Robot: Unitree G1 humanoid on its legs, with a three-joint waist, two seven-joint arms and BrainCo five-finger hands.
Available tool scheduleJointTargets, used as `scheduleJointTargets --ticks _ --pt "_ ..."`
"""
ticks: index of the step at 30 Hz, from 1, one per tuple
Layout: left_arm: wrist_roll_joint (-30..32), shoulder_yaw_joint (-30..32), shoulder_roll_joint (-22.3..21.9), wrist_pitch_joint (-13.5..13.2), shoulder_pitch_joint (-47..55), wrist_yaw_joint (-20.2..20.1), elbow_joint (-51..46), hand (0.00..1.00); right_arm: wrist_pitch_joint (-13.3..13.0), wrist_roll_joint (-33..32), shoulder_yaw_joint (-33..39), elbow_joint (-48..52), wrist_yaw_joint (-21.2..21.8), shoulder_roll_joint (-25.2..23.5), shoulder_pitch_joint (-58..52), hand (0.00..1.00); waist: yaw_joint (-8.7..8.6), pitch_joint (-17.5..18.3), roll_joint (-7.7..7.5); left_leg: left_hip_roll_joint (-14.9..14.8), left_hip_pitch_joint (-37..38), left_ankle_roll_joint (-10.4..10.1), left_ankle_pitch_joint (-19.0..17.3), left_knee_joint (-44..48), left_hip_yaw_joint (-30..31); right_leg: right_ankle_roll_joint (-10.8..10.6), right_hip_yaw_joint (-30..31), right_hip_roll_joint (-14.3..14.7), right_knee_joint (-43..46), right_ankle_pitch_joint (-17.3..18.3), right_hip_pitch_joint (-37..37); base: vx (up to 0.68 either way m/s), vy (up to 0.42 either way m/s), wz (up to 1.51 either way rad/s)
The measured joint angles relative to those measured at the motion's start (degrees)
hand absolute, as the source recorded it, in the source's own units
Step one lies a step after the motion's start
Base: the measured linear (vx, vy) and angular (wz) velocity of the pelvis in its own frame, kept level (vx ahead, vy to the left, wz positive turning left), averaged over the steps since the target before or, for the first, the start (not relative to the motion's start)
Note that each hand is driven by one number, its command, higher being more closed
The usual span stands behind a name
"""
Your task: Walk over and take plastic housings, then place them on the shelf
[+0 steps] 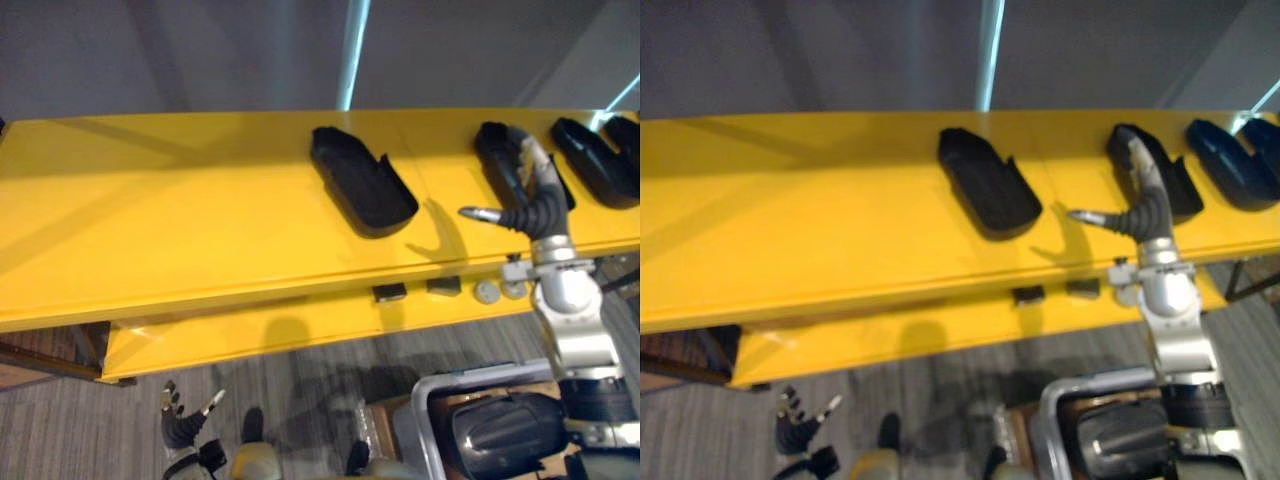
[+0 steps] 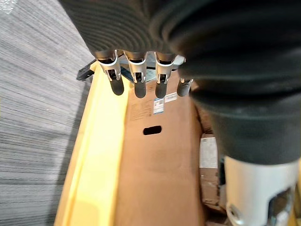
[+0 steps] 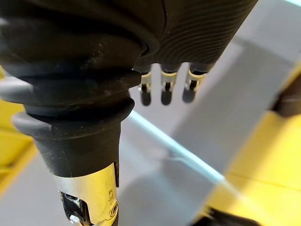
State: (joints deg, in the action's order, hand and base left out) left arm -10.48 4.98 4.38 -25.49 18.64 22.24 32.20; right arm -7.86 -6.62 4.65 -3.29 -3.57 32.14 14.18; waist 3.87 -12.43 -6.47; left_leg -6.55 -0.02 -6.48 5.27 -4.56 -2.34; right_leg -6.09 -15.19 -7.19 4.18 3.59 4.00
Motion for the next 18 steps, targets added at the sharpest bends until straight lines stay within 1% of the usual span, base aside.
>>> scheduleJointTargets --ticks 2,5,7,10,13,16,18 --pt "0.2 0.0 0.3 0.5 0.0 0.0 0.7 0.0 0.8 -3.2 0.3 -3.0 1.1 -2.0 -1.0 0.0 -0.02 0.1 -0.12 0.1 0.0 0.0 0.1 0.0 -0.1 0.0 0.2 -0.1 0.0 -0.1 -0.1 -0.04 0.003 -0.04" --pt "0.3 0.4 0.4 1.0 0.2 0.0 0.8 0.0 1.0 -5.6 0.3 -7.3 2.1 -3.8 -1.9 0.0 -0.01 0.2 0.05 0.3 0.0 0.2 0.2 0.0 -0.2 -0.1 0.5 -0.2 0.1 -0.2 -0.3 -0.04 0.005 -0.03" --pt "0.3 0.6 0.4 1.1 0.2 0.0 0.8 0.0 1.0 -7.1 0.3 -9.6 3.2 -4.2 -1.8 0.0 0.06 0.2 0.24 0.4 0.0 0.2 0.3 0.0 -0.1 -0.1 0.5 -0.4 0.2 -0.3 -0.4 -0.02 0.002 0.0" --pt "0.2 0.5 0.4 1.9 0.3 -0.1 0.8 0.0 0.9 -9.8 0.2 -12.6 5.8 -4.2 -1.4 0.0 0.18 0.6 1.06 0.9 0.0 0.3 0.3 0.0 -0.1 -0.4 0.5 -0.8 0.2 -0.4 -0.5 0.0 0.0 0.0" --pt "0.2 0.5 0.4 2.0 0.4 -0.6 0.8 0.0 0.8 -12.2 -0.6 -18.5 8.8 -4.3 2.1 0.0 0.18 0.7 1.92 1.4 -0.1 0.6 0.5 0.0 0.2 -0.7 0.0 -1.4 0.2 -0.6 -0.3 -0.01 0.008 0.04" --pt "0.2 0.4 0.3 2.0 0.4 -0.9 0.8 0.0 0.4 -12.9 -1.5 -22.0 9.4 -4.4 5.2 0.0 0.34 0.4 2.4 1.8 0.0 0.8 0.7 0.0 0.5 -0.8 -0.4 -1.7 0.1 -0.7 0.0 -0.02 0.01 0.08" --pt "0.2 0.4 0.2 2.0 0.4 -1.1 0.8 0.0 -0.3 -12.9 -1.5 -23.3 9.8 -4.6 7.1 0.0 0.78 0.2 2.78 2.1 0.0 0.9 0.8 0.0 0.8 -0.9 -0.5 -1.9 0.1 -0.7 0.1 -0.02 0.007 0.07"
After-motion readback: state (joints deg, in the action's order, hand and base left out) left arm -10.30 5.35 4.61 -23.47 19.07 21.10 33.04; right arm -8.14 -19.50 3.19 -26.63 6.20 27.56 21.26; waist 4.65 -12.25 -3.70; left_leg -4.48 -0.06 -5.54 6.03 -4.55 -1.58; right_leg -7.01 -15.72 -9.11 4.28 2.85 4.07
